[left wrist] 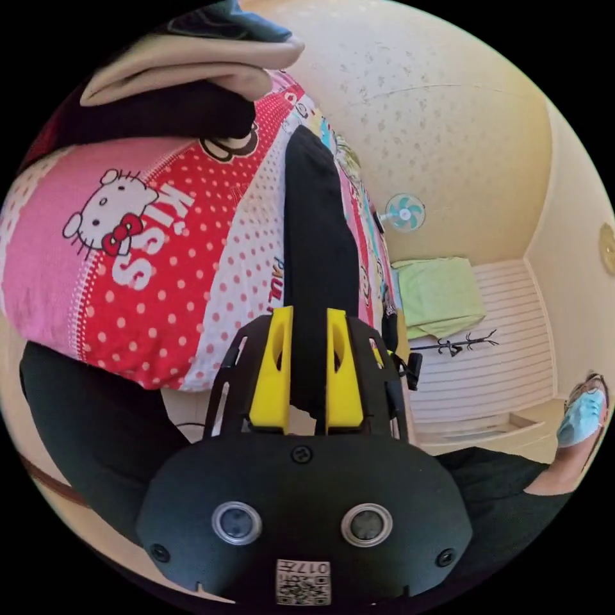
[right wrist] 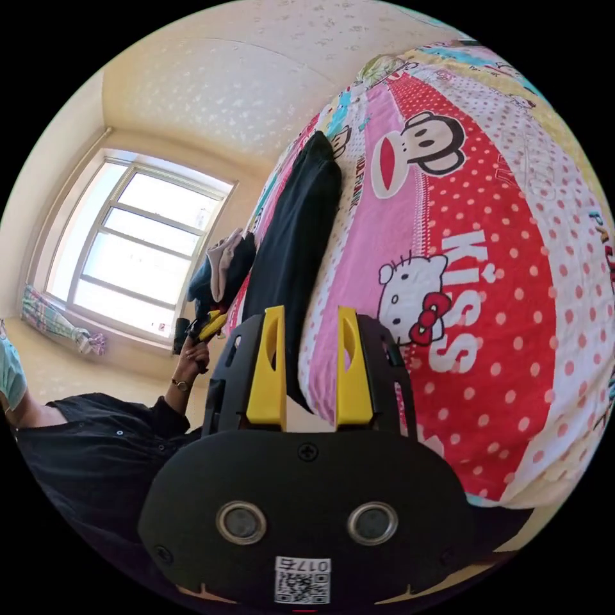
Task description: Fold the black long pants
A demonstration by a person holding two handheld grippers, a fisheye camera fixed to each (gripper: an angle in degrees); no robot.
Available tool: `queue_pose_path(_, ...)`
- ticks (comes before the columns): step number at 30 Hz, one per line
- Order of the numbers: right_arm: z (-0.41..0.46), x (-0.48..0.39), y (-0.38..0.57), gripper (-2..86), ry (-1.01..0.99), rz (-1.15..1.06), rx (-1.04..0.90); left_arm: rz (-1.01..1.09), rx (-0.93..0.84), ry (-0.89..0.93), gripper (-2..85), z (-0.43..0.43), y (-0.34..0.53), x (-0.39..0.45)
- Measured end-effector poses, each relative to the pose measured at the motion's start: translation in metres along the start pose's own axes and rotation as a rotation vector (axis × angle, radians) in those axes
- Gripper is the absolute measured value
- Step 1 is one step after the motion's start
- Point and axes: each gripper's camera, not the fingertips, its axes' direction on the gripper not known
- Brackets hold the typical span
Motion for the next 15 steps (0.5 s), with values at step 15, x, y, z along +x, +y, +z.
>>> queue_pose_path(15, 0.064, -0.050, 0.057, 4.6, -0.088, -0.012, -0.064, 0.106, -0.074, -0.055, 8.4, 0.050, 0.057, 0.002)
